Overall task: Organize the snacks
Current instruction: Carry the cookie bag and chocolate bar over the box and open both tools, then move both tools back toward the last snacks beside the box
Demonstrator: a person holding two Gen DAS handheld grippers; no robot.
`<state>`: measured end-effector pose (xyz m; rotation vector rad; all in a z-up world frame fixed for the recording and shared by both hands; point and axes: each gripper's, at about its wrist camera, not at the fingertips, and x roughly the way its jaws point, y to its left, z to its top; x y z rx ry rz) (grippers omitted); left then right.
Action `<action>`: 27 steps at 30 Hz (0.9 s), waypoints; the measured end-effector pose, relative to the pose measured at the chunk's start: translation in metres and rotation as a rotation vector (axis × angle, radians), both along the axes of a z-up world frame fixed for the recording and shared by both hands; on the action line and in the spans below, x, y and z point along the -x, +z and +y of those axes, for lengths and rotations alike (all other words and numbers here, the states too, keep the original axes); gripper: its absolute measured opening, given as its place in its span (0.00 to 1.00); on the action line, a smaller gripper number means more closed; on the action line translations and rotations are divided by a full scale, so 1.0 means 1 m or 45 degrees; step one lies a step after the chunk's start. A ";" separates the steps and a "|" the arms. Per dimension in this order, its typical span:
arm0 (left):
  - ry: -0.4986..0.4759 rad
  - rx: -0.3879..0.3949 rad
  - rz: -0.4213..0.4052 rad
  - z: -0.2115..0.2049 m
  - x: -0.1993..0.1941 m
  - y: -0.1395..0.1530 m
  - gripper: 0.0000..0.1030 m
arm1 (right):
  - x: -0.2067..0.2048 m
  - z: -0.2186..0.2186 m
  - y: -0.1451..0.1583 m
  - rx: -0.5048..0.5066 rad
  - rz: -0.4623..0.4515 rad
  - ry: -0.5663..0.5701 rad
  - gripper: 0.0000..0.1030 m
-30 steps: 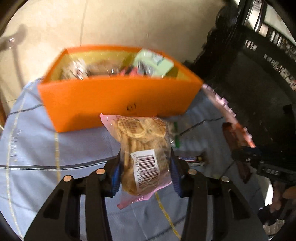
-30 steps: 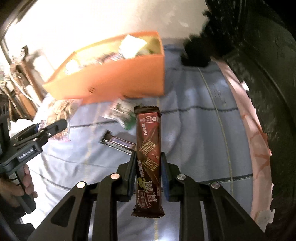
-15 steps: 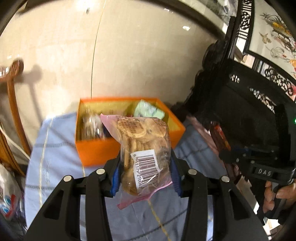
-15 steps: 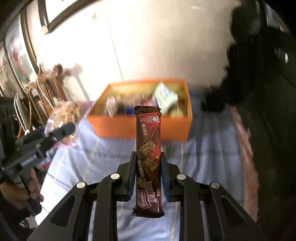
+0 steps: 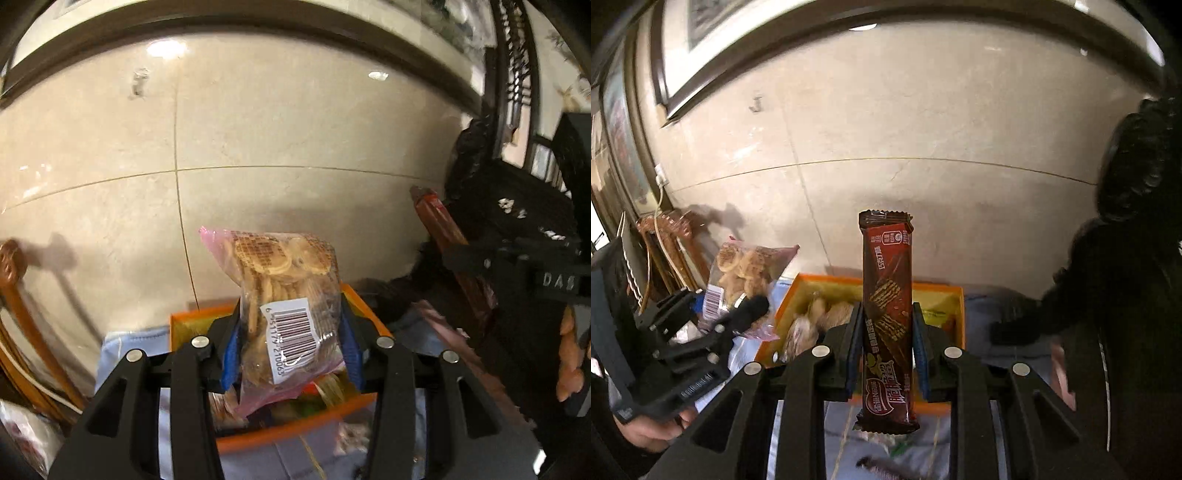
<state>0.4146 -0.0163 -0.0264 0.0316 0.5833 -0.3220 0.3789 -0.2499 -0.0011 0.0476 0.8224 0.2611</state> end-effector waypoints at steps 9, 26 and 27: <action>0.159 -0.046 0.185 0.014 -0.043 -0.067 0.96 | -0.026 -0.012 -0.066 0.062 0.121 -0.046 0.67; 0.162 -0.127 0.403 0.027 0.040 -0.139 0.96 | 0.088 -0.001 -0.163 0.074 0.370 -0.030 0.67; 0.152 -0.134 0.411 0.025 0.043 -0.144 0.96 | 0.096 -0.001 -0.176 0.087 0.402 -0.022 0.67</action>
